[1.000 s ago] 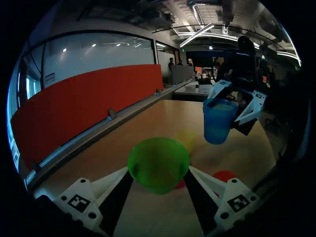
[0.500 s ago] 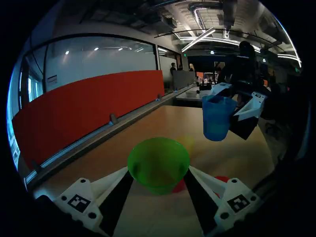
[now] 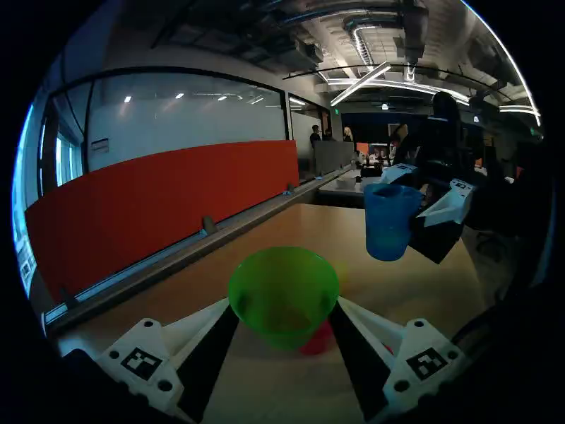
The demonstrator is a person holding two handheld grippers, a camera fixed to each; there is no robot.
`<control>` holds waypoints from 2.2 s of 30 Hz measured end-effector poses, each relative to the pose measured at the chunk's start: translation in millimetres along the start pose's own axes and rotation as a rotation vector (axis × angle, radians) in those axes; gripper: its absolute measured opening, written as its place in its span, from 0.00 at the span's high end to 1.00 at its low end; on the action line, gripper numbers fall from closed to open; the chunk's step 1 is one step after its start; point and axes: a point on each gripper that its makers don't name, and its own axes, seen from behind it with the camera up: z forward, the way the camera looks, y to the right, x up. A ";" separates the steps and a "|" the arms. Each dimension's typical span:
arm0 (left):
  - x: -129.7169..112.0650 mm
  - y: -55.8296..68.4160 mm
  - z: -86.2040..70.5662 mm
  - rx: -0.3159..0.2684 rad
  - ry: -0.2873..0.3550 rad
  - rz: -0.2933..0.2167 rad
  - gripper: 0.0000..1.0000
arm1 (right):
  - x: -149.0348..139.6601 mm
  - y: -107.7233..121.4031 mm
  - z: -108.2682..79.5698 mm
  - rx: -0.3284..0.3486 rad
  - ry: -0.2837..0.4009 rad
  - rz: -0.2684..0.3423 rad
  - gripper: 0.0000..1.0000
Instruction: Pour water
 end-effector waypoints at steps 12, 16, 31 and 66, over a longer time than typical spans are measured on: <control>13.5 2.4 -5.0 0.007 0.048 -0.030 0.16 | 4.2 -0.3 -5.6 -0.009 0.007 -0.005 0.10; 18.3 4.9 -6.7 0.004 0.062 -0.045 0.16 | 7.0 -1.7 -7.0 -0.010 0.011 -0.005 0.10; 32.0 9.7 -9.7 0.014 0.108 -0.072 0.16 | 16.0 -1.7 -12.0 -0.016 0.032 0.000 0.10; 26.5 18.9 -10.6 0.013 0.126 -0.075 0.16 | 34.8 4.0 -10.5 0.001 0.062 0.035 0.10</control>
